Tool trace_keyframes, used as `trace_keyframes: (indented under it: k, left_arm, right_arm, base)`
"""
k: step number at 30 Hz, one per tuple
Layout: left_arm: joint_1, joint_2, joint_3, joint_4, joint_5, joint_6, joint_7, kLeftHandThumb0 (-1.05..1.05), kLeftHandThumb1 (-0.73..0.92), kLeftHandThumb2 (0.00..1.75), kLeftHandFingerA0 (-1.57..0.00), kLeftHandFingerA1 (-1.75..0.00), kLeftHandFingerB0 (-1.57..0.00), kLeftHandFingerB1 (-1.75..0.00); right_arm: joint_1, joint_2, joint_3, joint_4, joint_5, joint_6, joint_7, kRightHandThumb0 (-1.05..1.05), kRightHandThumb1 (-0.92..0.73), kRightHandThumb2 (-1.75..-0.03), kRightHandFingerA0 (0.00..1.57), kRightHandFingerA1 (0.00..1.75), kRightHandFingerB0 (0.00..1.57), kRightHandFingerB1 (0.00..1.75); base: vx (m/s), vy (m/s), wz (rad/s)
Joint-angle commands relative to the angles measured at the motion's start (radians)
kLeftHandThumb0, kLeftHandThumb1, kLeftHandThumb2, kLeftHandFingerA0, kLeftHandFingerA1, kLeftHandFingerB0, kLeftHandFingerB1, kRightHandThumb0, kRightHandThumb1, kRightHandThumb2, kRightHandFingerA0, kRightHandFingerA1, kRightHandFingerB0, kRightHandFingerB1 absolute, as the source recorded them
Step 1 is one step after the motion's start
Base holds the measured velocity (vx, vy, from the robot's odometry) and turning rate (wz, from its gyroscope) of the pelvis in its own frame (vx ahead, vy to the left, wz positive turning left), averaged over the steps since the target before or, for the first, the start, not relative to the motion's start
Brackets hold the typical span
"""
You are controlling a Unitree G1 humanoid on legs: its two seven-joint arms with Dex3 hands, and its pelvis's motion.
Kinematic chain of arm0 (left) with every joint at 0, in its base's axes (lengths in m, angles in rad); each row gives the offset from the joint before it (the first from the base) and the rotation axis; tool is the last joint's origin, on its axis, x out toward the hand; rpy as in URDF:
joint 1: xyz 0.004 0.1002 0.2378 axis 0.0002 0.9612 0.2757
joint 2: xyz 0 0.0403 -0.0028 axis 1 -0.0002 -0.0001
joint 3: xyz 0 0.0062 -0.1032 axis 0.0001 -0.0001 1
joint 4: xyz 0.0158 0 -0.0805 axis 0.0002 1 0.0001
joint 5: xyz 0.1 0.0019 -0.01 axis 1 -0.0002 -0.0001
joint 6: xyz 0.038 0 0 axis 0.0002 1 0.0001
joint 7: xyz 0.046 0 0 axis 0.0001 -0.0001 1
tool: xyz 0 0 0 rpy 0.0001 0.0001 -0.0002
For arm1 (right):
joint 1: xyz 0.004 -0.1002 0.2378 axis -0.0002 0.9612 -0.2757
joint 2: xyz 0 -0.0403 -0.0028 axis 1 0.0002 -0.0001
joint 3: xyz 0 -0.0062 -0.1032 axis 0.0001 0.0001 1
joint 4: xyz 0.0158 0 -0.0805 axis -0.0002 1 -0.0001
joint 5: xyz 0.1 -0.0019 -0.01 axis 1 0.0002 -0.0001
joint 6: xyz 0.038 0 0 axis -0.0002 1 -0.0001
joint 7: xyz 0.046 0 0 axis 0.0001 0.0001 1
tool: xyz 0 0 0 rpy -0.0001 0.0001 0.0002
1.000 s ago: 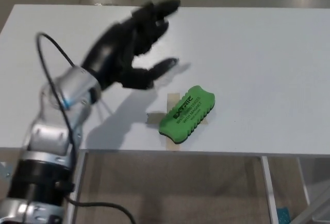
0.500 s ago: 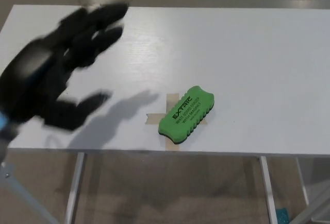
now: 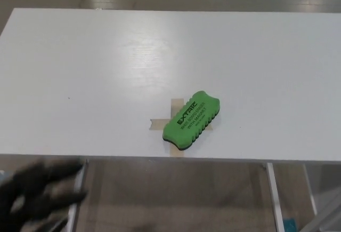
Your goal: Use the left hand to press on the green eraser and wipe the desk from center to the left and then back to center.
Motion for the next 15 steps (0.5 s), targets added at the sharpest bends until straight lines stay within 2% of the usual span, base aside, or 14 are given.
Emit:
trace_keyframes:
  k: [1, 2, 4, 6, 7, 8, 9, 11, 12, 15]
  left_arm:
    - [0.098, -0.012, -0.038, 0.376, 0.354, -0.357, 0.242, -0.45, 0.73, 0.62, -0.58, -0.39, -0.45, -0.37]
    - [0.059, -0.01, -0.085, 0.454, 0.394, -0.279, 0.308, -0.43, 0.71, 0.62, -0.61, -0.39, -0.45, -0.36]
    - [0.014, -0.013, -0.112, 0.499, 0.4, -0.204, 0.338, -0.43, 0.71, 0.61, -0.63, -0.4, -0.45, -0.36]
    - [-0.01, -0.011, -0.124, 0.523, 0.402, -0.179, 0.351, -0.43, 0.71, 0.61, -0.63, -0.4, -0.45, -0.36]
    - [-0.052, -0.007, -0.14, 0.566, 0.397, -0.127, 0.357, -0.4, 0.58, 0.8, -0.68, -0.56, -0.36, -0.44]
    - [-0.081, -0.004, -0.15, 0.598, 0.393, -0.095, 0.361, -0.4, 0.58, 0.8, -0.68, -0.56, -0.36, -0.44]
    - [-0.126, -0.004, -0.158, 0.659, 0.382, -0.052, 0.366, -0.37, 0.66, 0.6, -0.77, -0.51, -0.45, -0.34]
    - [-0.177, -0.005, -0.166, 0.733, 0.37, -0.016, 0.376, -0.37, 0.66, 0.6, -0.77, -0.51, -0.45, -0.34]
    - [-0.197, -0.005, -0.174, 0.757, 0.373, -0.001, 0.387, -0.38, 0.65, 0.6, -0.69, -0.42, -0.45, -0.34]
    - [-0.24, -0.002, -0.208, 0.788, 0.401, 0.031, 0.423, -0.41, 0.65, 0.59, -0.62, -0.41, -0.46, -0.34]
  right_arm:
    - [0.03, -0.007, -0.011, 0.034, 0.009, -0.008, 0.005, -0.39, -0.77, -0.64, 0.89, 0.61, 0.66, 0.42]
    - [0.038, -0.008, -0.006, 0.041, -0.003, 0.001, -0.014, -0.39, -0.77, -0.64, 0.89, 0.61, 0.66, 0.42]
    - [0.039, -0.007, -0.006, 0.042, -0.004, 0.011, -0.02, -0.4, -0.77, -0.64, 0.89, 0.61, 0.66, 0.42]
    - [0.038, -0.006, -0.007, 0.041, -0.002, 0.015, -0.019, -0.4, -0.77, -0.64, 0.89, 0.61, 0.66, 0.42]
    - [0.034, -0.007, -0.008, 0.044, -0.001, 0.02, -0.019, -0.39, -0.76, -0.64, 0.89, 0.61, 0.66, 0.42]
    - [0.031, -0.007, -0.007, 0.046, -0.001, 0.023, -0.018, -0.39, -0.76, -0.64, 0.89, 0.61, 0.66, 0.42]
    - [0.027, -0.01, -0.003, 0.046, -0.007, 0.026, -0.018, -0.39, -0.77, -0.64, 0.88, 0.61, 0.66, 0.42]
    - [0.022, -0.014, 0.002, 0.045, -0.013, 0.028, -0.018, -0.39, -0.77, -0.64, 0.88, 0.61, 0.66, 0.42]
    - [0.019, -0.014, 0.002, 0.043, -0.013, 0.028, -0.018, -0.39, -0.77, -0.64, 0.88, 0.61, 0.65, 0.42]
    - [0.004, -0.018, -0.008, 0.04, 0.005, 0.03, -0.001, -0.4, -0.77, -0.64, 0.89, 0.6, 0.66, 0.41]
  base:
    - [0.0, 0.0, 0.0]
    - [0.0, 0.0, 0.0]
    - [0.0, 0.0, 0.0]
    - [0.0, 0.0, 0.0]
    - [0.0, 0.0, 0.0]
    - [0.0, 0.0, 0.0]
    - [0.0, 0.0, 0.0]
    - [0.0, 0.0, 0.0]
    - [0.0, 0.0, 0.0]
    - [0.0, 0.0, 0.0]
